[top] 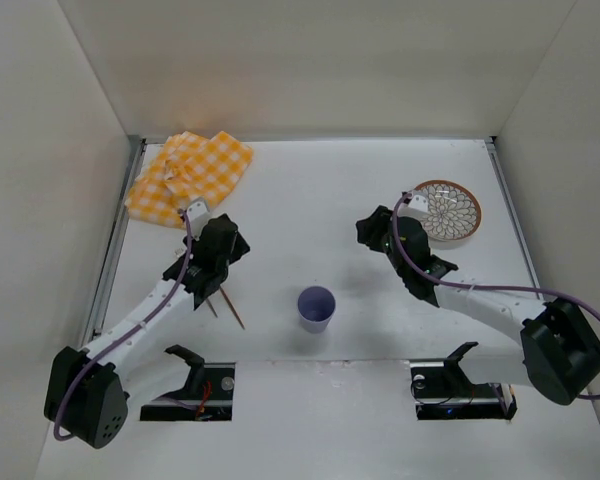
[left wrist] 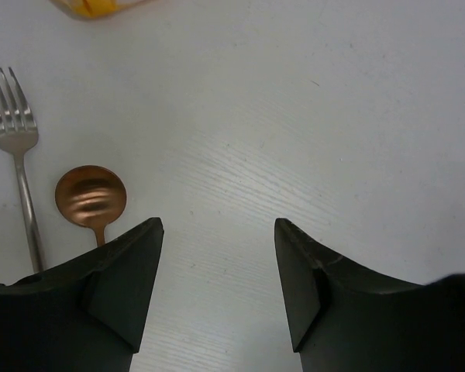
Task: Set the dinner table for one person
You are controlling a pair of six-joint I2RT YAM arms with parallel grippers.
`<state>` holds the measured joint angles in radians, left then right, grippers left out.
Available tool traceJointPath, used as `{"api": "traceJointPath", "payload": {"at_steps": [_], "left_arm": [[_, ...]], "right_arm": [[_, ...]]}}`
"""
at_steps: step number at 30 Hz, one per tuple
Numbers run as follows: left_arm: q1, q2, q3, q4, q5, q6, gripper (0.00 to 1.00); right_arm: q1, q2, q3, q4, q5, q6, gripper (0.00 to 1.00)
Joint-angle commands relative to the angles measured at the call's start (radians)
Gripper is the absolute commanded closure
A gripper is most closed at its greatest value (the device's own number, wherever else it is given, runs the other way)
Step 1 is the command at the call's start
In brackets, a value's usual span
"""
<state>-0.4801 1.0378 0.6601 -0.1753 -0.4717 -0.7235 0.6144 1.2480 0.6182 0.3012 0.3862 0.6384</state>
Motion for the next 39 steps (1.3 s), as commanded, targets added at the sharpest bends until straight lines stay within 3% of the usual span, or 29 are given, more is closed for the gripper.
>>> {"api": "traceJointPath", "payload": {"at_steps": [1,3,6,8,10,13,16,18,20,23,27,31,39], "left_arm": [[0.036,-0.051,-0.017,0.028,0.007,0.002,0.42],[0.060,-0.071,-0.023,0.040,0.005,0.004,0.42],[0.093,-0.091,-0.054,0.112,-0.010,0.019,0.44],[0.116,-0.070,-0.042,0.123,-0.010,0.019,0.49],[0.125,-0.041,-0.014,0.122,-0.002,0.022,0.60],[0.126,-0.015,-0.005,0.170,-0.011,0.041,0.89],[0.160,0.008,-0.007,0.224,-0.030,0.084,0.94],[0.194,0.030,-0.010,0.247,-0.067,0.102,0.93],[0.231,0.051,-0.010,0.267,-0.077,0.087,0.85],[0.268,0.119,0.038,0.315,-0.064,0.055,0.64],[0.300,0.227,0.143,0.338,-0.070,0.062,0.44],[0.349,0.368,0.240,0.355,-0.056,0.078,0.41],[0.487,0.565,0.357,0.382,0.047,0.091,0.45]], "right_arm": [[-0.015,-0.015,-0.012,0.072,-0.039,0.006,0.50],[-0.020,-0.012,-0.009,0.066,-0.070,0.009,0.67],[-0.022,-0.018,-0.015,0.082,-0.110,0.012,0.82],[-0.022,-0.012,-0.018,0.099,-0.119,0.009,0.86],[-0.022,0.005,-0.009,0.092,-0.135,0.009,0.87],[-0.017,0.014,-0.002,0.087,-0.147,0.000,0.88],[-0.023,0.014,-0.003,0.088,-0.152,0.004,0.88],[-0.032,0.025,-0.002,0.090,-0.162,0.014,0.88],[-0.029,0.033,0.006,0.087,-0.181,0.015,0.87],[-0.028,0.036,0.003,0.098,-0.187,0.007,0.81],[-0.041,0.048,0.003,0.098,-0.202,0.009,0.60],[-0.038,0.059,0.008,0.108,-0.230,0.014,0.38],[-0.037,0.060,0.014,0.110,-0.234,0.006,0.29]]}}
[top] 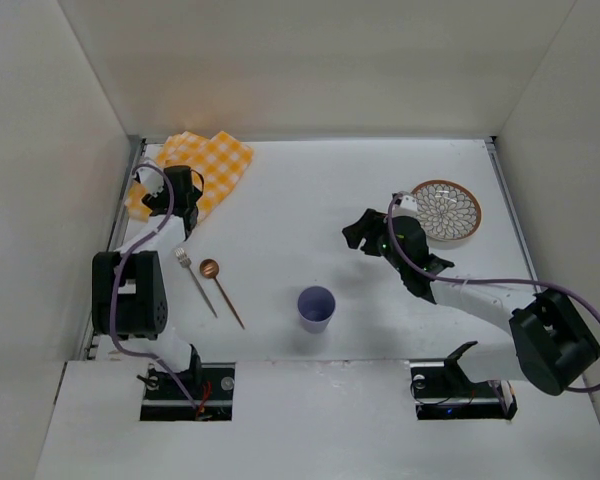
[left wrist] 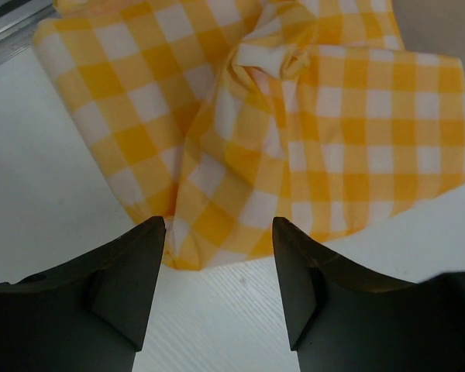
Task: Set the dinner table for one person
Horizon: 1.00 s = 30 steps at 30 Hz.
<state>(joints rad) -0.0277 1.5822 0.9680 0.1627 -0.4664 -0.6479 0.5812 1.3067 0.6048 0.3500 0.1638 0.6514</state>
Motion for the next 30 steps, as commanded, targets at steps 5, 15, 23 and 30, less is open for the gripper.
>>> {"api": "traceJointPath", "payload": {"at_steps": [5,15,23,30], "left_arm": [[0.061,0.113,0.069,0.135,0.106,0.037,0.47],[0.061,0.285,0.155,0.103,0.155,0.031,0.77],[-0.037,0.357,0.173,0.101,0.248,-0.062,0.88],[-0.234,0.394,0.216,0.135,0.273,-0.117,0.89]], "right_arm": [[0.024,0.022,0.049,0.060,-0.041,-0.004,0.23],[0.058,0.039,0.064,0.061,-0.030,-0.010,0.23],[0.049,0.009,0.047,0.058,-0.027,-0.013,0.23],[0.022,-0.003,0.033,0.058,-0.023,-0.019,0.24]]}}
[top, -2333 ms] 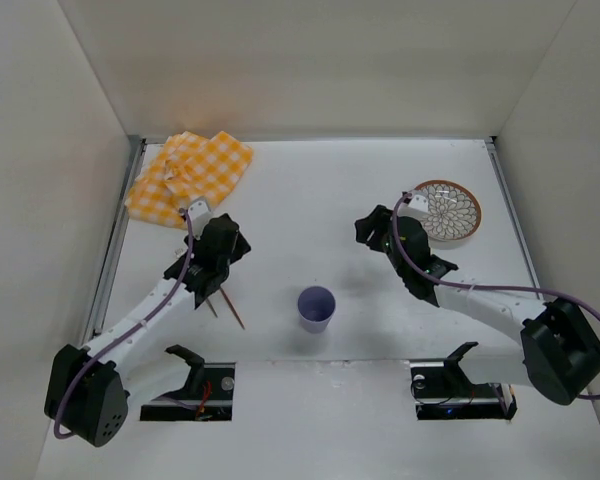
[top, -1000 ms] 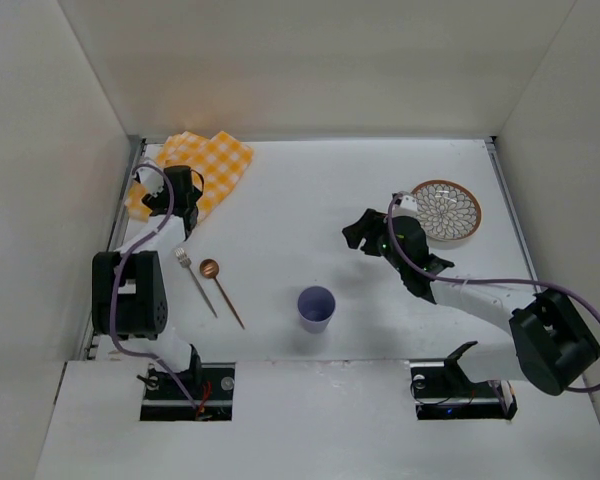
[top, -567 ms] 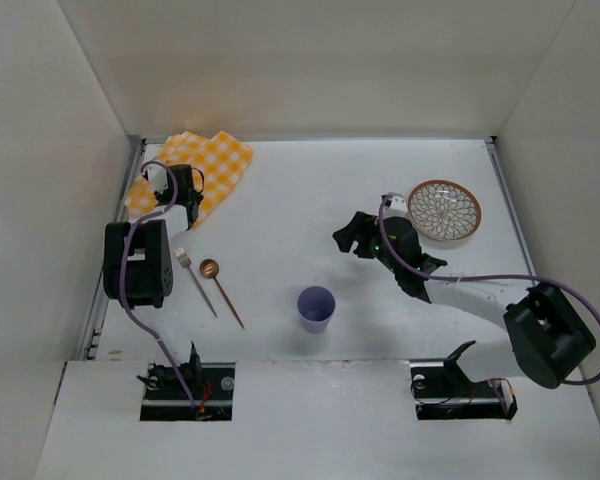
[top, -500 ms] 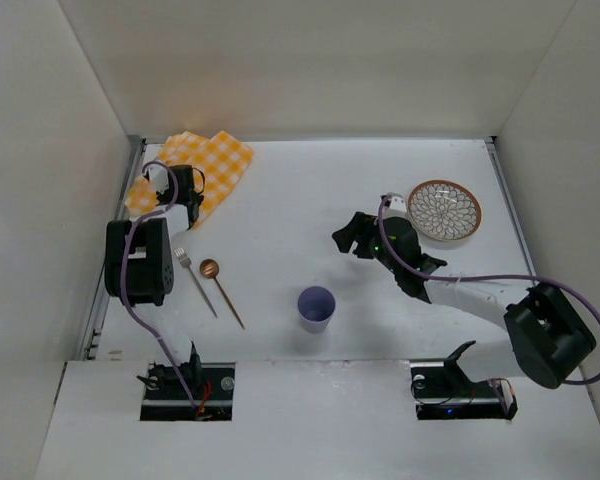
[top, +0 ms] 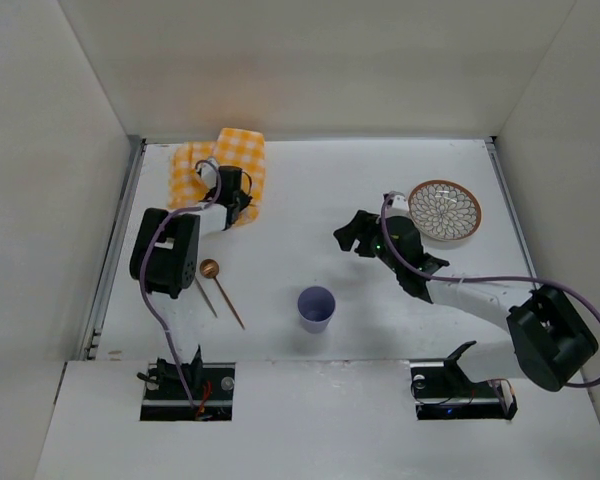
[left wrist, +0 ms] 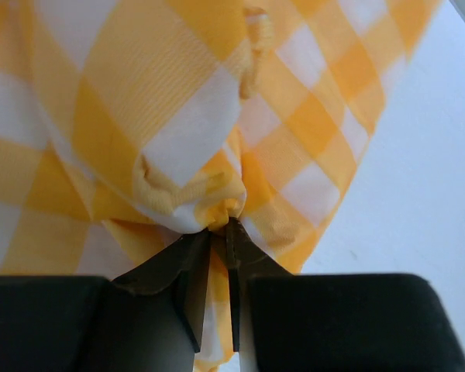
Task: Set the dinner table for one person
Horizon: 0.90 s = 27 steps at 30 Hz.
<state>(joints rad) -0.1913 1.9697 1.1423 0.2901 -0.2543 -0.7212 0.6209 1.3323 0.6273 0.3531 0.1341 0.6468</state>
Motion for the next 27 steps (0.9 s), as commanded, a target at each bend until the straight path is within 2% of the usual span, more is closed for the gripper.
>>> {"api": "traceJointPath", "payload": {"at_steps": [1,18,20,23,27], "left_arm": [[-0.088,0.004,0.043,0.009,0.062,-0.044,0.90],[-0.412,-0.124,-0.050,0.040,0.086,-0.004,0.89],[-0.437,-0.172,-0.058,0.034,0.079,-0.001,0.83],[-0.458,-0.264,-0.090,0.044,0.064,0.017,0.65],[-0.463,-0.431,-0.157,0.047,0.047,0.031,0.51]], "right_arm": [[-0.020,-0.025,0.012,0.049,0.007,-0.015,0.24],[-0.053,-0.033,-0.006,0.063,0.022,-0.018,0.19],[-0.057,-0.030,-0.006,0.063,0.025,-0.019,0.19],[-0.068,-0.042,-0.014,0.061,0.018,-0.021,0.19],[-0.072,-0.058,-0.018,0.075,0.016,-0.022,0.17]]}}
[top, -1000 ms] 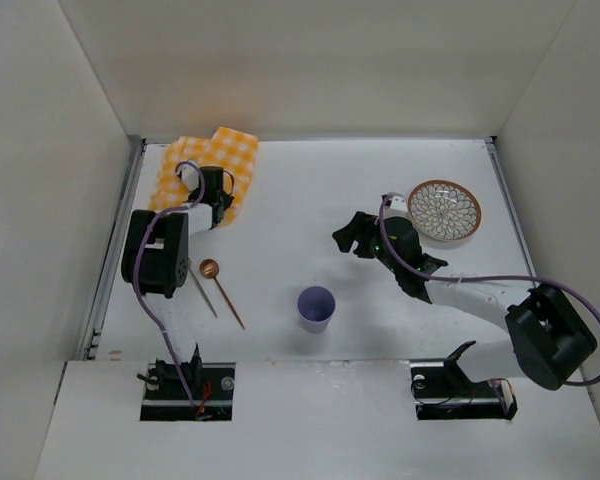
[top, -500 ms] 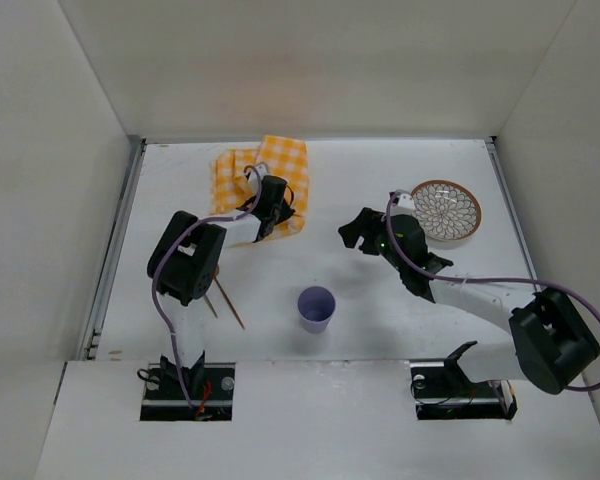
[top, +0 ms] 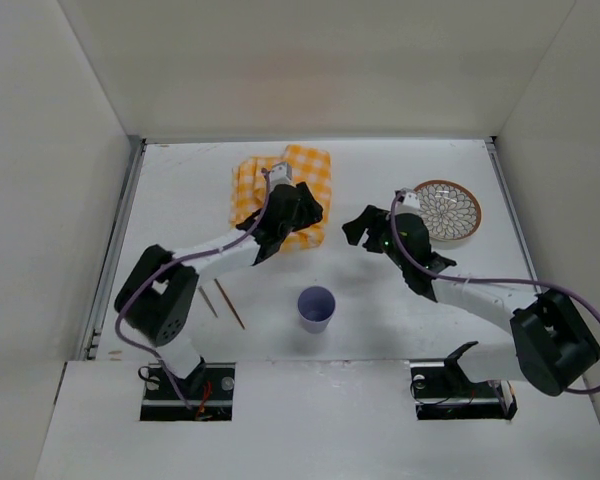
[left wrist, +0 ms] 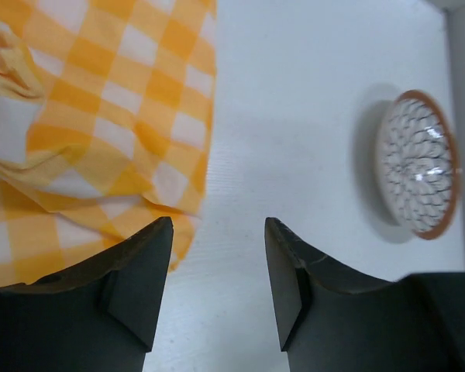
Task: Set the dinner table for one person
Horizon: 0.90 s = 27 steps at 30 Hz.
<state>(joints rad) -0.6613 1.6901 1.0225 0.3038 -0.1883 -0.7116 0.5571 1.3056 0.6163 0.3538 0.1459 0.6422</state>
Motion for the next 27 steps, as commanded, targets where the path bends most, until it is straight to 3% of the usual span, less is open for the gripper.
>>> {"api": "traceJointPath", "payload": {"at_steps": [1,4,6,10,12,14,17,19,27], "left_arm": [[0.007,-0.190,-0.059,0.037,-0.019,0.026,0.50],[0.012,-0.351,-0.178,0.075,-0.028,0.029,0.48],[0.032,-0.464,-0.275,0.086,-0.059,0.018,0.48],[0.108,-0.618,-0.442,0.058,-0.100,-0.040,0.47],[0.153,-0.651,-0.504,0.047,-0.089,-0.063,0.48],[0.203,-0.673,-0.551,0.018,-0.071,-0.094,0.48],[0.258,-0.687,-0.605,0.004,-0.043,-0.123,0.48],[0.280,-0.693,-0.628,0.011,-0.028,-0.140,0.48],[0.326,-0.644,-0.653,0.044,0.018,-0.141,0.47]], "right_arm": [[-0.010,-0.025,-0.006,0.079,0.000,-0.018,0.17],[-0.004,0.003,0.020,0.080,-0.026,-0.016,0.17],[-0.004,0.033,0.062,0.070,-0.045,-0.018,0.23],[0.034,0.145,0.207,0.016,-0.100,-0.074,0.65],[0.049,0.216,0.304,-0.036,-0.112,-0.116,0.68],[0.062,0.299,0.414,-0.100,-0.109,-0.163,0.63],[0.071,0.420,0.572,-0.180,-0.095,-0.216,0.33],[0.079,0.501,0.672,-0.220,-0.094,-0.248,0.23],[0.135,0.714,0.957,-0.331,-0.092,-0.265,0.22]]}}
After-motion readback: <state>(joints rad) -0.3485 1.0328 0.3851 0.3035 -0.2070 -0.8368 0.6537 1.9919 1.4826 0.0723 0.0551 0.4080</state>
